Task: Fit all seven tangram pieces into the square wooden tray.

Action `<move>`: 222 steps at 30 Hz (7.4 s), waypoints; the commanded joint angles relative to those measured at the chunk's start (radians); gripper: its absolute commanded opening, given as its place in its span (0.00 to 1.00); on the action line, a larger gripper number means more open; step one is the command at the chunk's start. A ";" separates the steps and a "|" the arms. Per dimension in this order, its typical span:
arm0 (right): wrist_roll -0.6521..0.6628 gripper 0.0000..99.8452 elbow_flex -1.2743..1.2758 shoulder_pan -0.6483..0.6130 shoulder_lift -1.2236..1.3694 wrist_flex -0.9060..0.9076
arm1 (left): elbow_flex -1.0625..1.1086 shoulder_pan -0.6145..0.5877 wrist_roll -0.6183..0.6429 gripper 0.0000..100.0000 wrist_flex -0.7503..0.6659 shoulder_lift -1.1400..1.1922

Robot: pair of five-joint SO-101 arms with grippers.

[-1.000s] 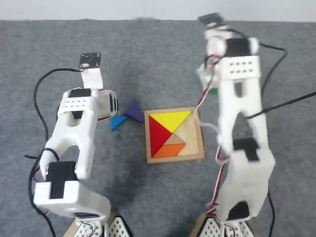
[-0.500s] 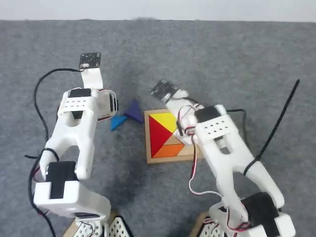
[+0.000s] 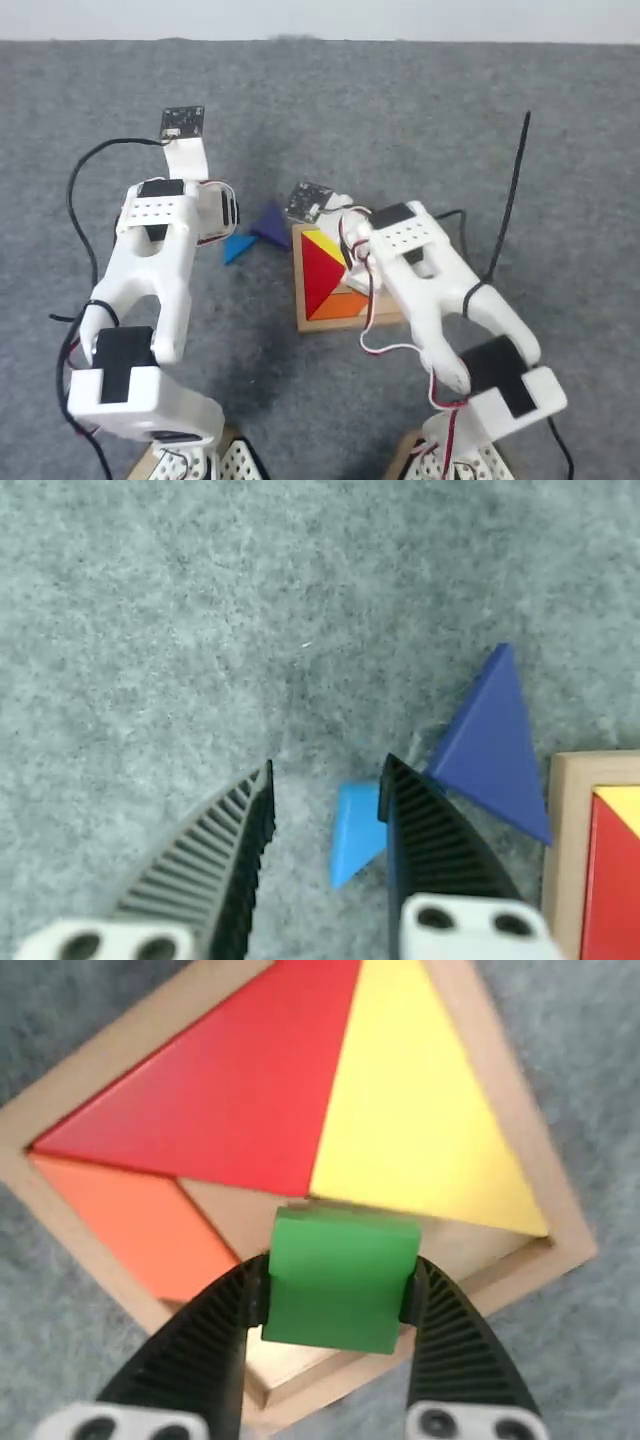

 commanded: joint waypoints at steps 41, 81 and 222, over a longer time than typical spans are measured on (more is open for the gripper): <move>-0.267 0.01 -0.077 0.139 -0.452 0.140 | -0.007 -0.005 -0.017 0.17 -0.021 -0.006; -0.296 0.01 0.984 0.584 -1.187 -0.134 | -0.627 0.157 -0.083 0.17 0.479 0.408; -0.298 0.01 0.987 0.553 -1.187 -0.130 | -0.829 0.717 0.391 0.15 0.245 0.569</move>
